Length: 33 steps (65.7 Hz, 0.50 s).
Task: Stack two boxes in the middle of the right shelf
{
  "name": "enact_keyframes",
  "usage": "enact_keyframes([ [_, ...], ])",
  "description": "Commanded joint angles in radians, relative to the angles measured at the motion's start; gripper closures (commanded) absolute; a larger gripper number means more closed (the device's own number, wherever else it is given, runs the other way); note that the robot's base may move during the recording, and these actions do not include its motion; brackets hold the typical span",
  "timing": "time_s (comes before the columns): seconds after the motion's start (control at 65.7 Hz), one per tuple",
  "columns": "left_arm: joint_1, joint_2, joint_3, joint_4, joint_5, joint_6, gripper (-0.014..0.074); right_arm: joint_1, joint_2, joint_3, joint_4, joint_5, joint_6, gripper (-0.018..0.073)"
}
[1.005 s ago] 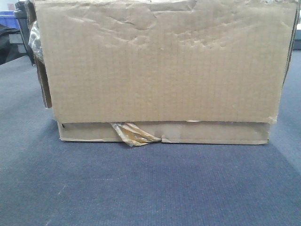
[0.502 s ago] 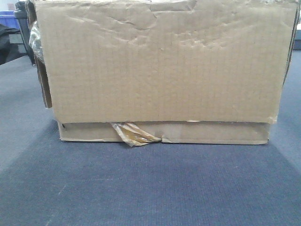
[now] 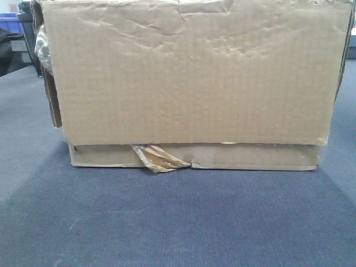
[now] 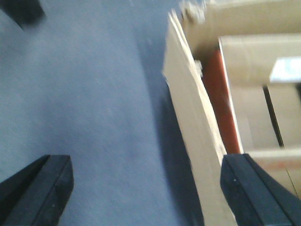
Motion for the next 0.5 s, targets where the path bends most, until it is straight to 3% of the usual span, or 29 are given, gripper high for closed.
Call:
enact_keyframes([
  [0.0,0.001,-0.011,0.047,-0.026,-0.006,0.007,0.0068,0.044,0.100,-0.076,0.002,0.097,-0.005,-0.0010],
  [0.183,0.001,-0.006,0.139,-0.067,-0.006,0.007,0.0068,0.091,0.272,-0.118,0.002,0.122,-0.005,-0.0010],
  [0.487,-0.025,0.056,0.163,-0.129,-0.006,0.007,0.0068,0.091,0.428,-0.118,0.003,0.139,-0.005,-0.0010],
])
